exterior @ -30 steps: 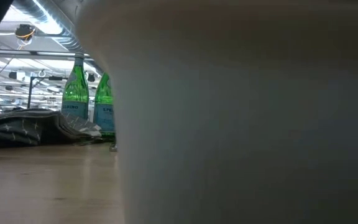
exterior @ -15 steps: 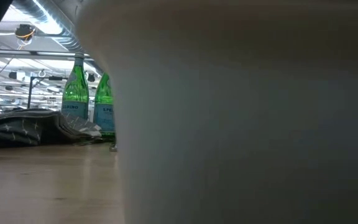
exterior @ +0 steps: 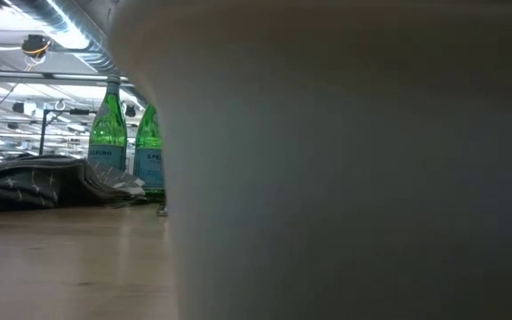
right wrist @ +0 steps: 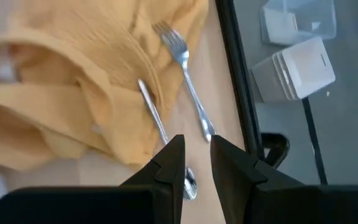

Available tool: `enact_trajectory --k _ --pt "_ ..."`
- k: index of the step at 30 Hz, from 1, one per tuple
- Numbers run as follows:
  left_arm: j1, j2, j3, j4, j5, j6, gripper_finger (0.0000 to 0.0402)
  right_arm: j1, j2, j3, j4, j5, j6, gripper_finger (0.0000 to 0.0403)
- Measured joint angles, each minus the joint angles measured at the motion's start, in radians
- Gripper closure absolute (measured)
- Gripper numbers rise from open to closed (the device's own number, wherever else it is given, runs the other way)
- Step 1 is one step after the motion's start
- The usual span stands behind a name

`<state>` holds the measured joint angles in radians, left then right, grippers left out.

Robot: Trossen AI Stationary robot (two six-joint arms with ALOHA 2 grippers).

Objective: Sort silverware
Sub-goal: Put the spoon into the silverware tray

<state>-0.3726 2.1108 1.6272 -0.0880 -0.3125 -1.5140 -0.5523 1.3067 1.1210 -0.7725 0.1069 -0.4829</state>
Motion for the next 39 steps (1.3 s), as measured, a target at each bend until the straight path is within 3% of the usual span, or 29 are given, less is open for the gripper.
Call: enact_trajectory --k 5,15,26,39 --pt "0.013 -0.049 0.002 -0.024 -0.028 0.077 0.0329 -0.088 0.001 -0.09 0.094 -0.033 -0.03 0.0324" --pt "0.043 -0.094 0.002 -0.037 -0.028 0.187 0.0329 -0.265 0.157 -0.106 0.145 -0.288 -0.151 0.0324" --pt "0.046 -0.123 0.001 -0.046 -0.026 0.297 0.0329 -0.273 0.354 -0.106 0.166 -0.301 -0.258 0.0324" --pt "0.046 -0.123 0.001 -0.205 -0.012 0.284 0.0329 -0.273 0.416 -0.106 0.228 -0.291 -0.314 0.0324"
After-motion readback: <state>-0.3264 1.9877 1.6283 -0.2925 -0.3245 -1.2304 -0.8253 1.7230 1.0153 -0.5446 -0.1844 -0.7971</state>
